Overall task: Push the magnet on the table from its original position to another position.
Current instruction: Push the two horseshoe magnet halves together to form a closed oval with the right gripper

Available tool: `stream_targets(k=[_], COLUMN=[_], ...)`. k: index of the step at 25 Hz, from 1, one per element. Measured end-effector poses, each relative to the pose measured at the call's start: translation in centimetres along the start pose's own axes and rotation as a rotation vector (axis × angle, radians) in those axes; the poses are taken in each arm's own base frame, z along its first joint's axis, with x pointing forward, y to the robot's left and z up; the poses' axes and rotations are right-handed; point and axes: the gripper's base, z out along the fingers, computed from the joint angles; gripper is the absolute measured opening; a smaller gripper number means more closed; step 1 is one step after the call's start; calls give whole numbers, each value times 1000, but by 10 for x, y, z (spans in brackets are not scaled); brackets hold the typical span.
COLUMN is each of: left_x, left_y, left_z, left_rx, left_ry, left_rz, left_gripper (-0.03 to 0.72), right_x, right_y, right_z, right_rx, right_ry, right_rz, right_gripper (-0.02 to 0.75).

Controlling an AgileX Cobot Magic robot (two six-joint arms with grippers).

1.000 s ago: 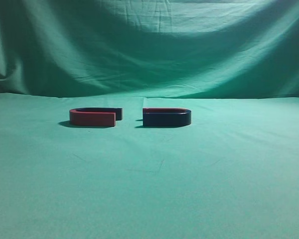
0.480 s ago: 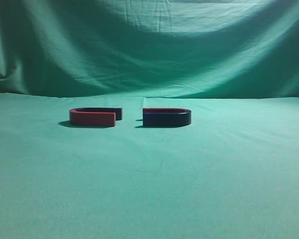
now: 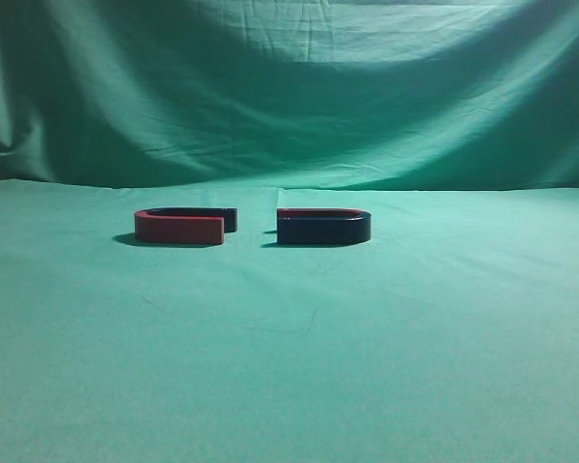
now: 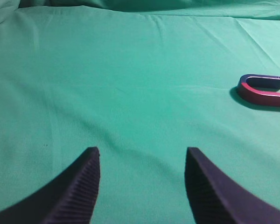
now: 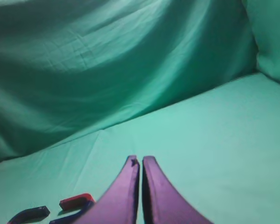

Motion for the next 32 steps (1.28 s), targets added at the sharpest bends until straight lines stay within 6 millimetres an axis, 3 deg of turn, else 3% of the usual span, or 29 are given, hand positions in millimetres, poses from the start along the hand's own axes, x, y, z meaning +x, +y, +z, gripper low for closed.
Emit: stream_targets(k=[7,10,14,15,22,26,32], left_x=[0,0,0,0,0,0,0], left_y=[0,0,0,0,0,0,0], left_z=[0,0,0,0,0,0,0], left_rx=[0,0,0,0,0,0,0], left_ry=[0,0,0,0,0,0,0], left_rz=[0,0,0,0,0,0,0], left_gripper=[372,372,372,372,372,372,372], right_x=[-60,-78,-80,-78,-72,-58,-30], right_y=[29,41,48,50,53,66,94], right_z=[-2,27,55,72,147,185,234], right_rx=[-57,-69,-86,-114,-181,-214,-90], right_ry=[-14,230,491,647,1090,1221,1287], right_rz=[-205,-215,-202,-237,-219,-240,-364], right_gripper=[0,0,0,0,0,0,0])
